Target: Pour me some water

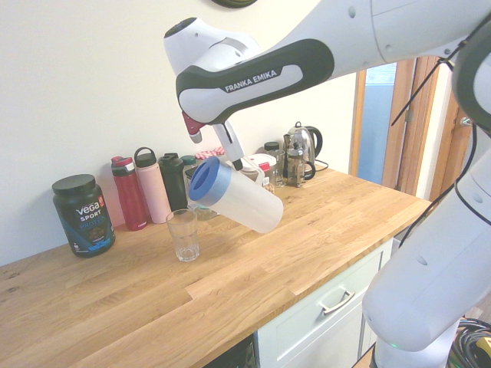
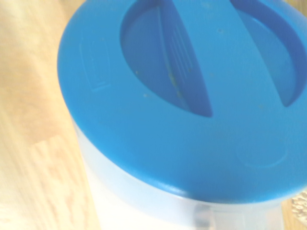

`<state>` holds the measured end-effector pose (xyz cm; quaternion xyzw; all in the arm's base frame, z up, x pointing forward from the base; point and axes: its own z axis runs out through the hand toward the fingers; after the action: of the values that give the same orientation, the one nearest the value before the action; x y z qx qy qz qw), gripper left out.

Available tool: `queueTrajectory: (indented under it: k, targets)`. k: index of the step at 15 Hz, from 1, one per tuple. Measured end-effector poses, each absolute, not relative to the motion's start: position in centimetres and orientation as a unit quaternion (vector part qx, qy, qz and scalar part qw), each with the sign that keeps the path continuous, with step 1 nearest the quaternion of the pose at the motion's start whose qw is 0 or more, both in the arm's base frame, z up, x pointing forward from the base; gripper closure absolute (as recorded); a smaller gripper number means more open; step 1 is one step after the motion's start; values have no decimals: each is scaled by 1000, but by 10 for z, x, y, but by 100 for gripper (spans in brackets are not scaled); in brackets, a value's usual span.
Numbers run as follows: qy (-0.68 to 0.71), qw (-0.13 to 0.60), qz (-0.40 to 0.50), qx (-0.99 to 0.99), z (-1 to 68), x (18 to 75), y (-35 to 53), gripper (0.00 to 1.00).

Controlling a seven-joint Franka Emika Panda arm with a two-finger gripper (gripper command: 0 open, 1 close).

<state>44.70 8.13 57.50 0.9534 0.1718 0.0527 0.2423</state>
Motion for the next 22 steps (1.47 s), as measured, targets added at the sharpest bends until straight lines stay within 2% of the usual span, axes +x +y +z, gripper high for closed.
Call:
queueTrajectory:
  k: [6,12,22]
  targets:
    - [172,279,32,944,550,485,86,100]
    - [183,313,21,932,544,495,96,100]
    - [174,310,29,934,558,503,101,100]
